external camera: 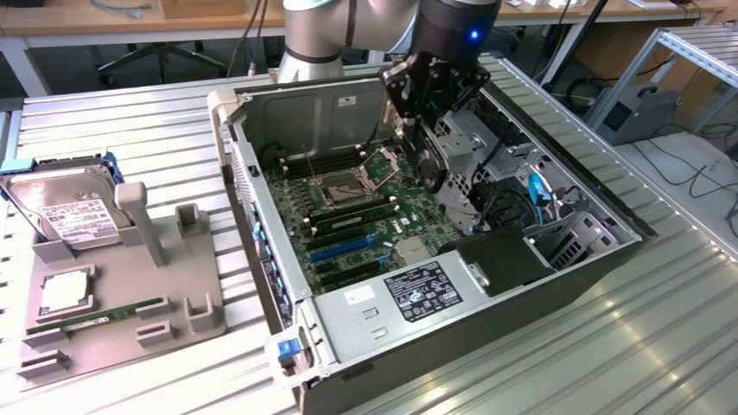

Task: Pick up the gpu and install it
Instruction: 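Pick up the gpu and move the gpu toward the slot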

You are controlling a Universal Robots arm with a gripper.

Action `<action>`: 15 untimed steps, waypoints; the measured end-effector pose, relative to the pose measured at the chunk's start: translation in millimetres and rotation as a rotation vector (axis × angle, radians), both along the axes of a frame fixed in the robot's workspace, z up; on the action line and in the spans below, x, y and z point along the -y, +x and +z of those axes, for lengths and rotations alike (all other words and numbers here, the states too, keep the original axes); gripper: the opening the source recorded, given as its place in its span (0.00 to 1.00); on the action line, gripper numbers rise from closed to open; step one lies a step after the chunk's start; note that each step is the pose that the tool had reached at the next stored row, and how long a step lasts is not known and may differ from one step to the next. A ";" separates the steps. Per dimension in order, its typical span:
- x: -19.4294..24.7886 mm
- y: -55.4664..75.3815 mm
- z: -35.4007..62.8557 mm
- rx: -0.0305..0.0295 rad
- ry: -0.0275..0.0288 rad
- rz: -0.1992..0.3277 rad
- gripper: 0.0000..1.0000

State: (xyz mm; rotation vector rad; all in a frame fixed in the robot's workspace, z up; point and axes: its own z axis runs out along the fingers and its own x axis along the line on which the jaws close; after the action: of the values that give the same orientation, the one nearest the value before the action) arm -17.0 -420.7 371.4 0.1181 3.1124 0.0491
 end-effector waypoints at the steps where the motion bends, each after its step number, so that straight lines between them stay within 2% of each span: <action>1: 0.0 0.0 -0.6 0.0000 0.0000 0.000 0.27; 15: 0.0 -0.1 -8.8 0.0000 0.0000 0.000 0.27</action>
State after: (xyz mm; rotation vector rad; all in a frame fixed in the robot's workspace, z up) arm -17.1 -420.7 362.5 0.1180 3.1124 0.0491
